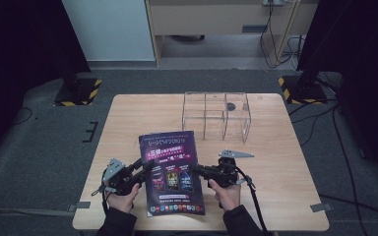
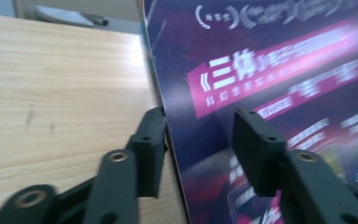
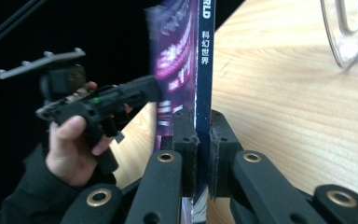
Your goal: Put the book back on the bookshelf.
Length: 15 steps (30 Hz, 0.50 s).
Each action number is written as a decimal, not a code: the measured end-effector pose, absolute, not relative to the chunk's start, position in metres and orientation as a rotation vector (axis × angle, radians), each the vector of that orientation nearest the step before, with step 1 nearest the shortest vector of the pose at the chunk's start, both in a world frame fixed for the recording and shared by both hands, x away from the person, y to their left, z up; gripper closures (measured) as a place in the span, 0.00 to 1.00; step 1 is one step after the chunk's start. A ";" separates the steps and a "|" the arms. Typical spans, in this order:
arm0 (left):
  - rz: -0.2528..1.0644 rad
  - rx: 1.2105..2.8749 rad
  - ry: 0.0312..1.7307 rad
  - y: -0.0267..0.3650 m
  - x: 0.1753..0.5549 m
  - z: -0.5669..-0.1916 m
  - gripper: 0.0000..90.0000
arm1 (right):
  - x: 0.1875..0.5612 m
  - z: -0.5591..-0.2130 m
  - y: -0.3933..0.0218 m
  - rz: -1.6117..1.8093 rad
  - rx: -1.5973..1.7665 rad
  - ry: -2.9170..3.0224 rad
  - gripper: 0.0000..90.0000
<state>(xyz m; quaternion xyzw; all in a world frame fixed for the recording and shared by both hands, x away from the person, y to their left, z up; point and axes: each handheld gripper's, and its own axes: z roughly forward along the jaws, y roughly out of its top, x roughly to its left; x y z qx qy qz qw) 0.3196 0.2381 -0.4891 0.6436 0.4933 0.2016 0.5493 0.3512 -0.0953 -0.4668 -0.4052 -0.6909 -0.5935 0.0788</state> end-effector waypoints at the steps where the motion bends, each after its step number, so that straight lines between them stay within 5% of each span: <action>1: 0.481 1.523 1.178 0.239 0.320 -0.490 0.55 | 0.350 -0.464 -0.096 -1.786 -1.205 -2.075 0.94; 5: 0.511 1.534 1.217 0.241 0.323 -0.493 0.43 | 0.349 -0.457 -0.096 -1.797 -1.216 -2.105 0.94; 15: 0.580 1.609 1.349 0.246 0.332 -0.508 0.33 | 0.352 -0.429 -0.107 -1.909 -1.214 -2.087 0.94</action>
